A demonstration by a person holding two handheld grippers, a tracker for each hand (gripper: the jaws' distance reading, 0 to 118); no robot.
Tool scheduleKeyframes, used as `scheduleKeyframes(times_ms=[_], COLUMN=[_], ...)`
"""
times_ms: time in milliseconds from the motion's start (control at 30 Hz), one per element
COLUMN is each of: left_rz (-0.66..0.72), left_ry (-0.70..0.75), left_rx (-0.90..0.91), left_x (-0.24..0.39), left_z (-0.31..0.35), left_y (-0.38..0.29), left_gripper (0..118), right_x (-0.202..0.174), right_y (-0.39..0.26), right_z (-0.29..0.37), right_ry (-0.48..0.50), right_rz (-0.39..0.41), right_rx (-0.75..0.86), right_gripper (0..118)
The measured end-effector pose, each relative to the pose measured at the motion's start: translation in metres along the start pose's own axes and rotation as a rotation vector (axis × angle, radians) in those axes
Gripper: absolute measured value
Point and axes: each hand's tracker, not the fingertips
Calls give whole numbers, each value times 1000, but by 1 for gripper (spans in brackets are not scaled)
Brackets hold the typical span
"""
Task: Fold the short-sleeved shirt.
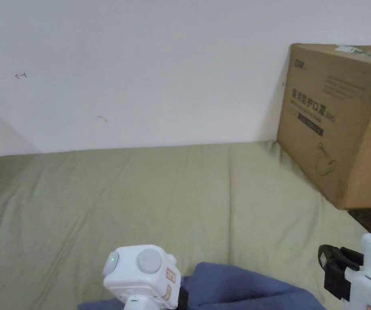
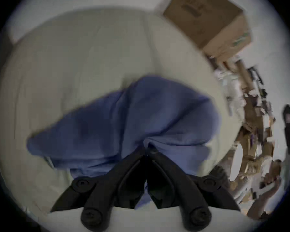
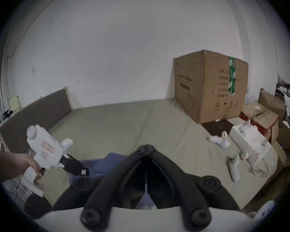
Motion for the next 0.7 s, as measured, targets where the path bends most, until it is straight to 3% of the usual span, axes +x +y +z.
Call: scheduleKeyframes(times_ms=[33,67,133,167,200,300,433,600,667,700], left_rz=[14,34,63,78,85,72,62,73,86,80], left_ry=[17,15,12,1,-3,-17,-40,95,149,165], left_rx=[6,15,49,71,105,256,636,1119,1257,1280], left_x=[-10,-17,-29,-36,-39,-47,-50,-48,-47,-47], left_z=[-2,0,12,27,40,98,178,223,225,224], left_y=[-8,-11,-12,-15,-14,-17,-54,-135,-163,-170], left_gripper=[2,12,67,88,94,93,95,94,86,69], right_x=[-1,-2,-6,-8,-11,-20,-36,-56,-65,-68], right_y=[-3,-5,-7,-6,-5,4,19,29,29,29], right_z=[-2,-5,-8,-8,-8,-4,9,26,31,32], right_ry=[4,11,18,23,28,47,65,77,68,70], right_rz=[0,-1,-3,-5,-5,-8,8,38,41,38], right_rx=[-13,-24,-36,-39,-39,-18,56,202,248,261], right_gripper=[0,0,0,0,0,0,0,0,0,0])
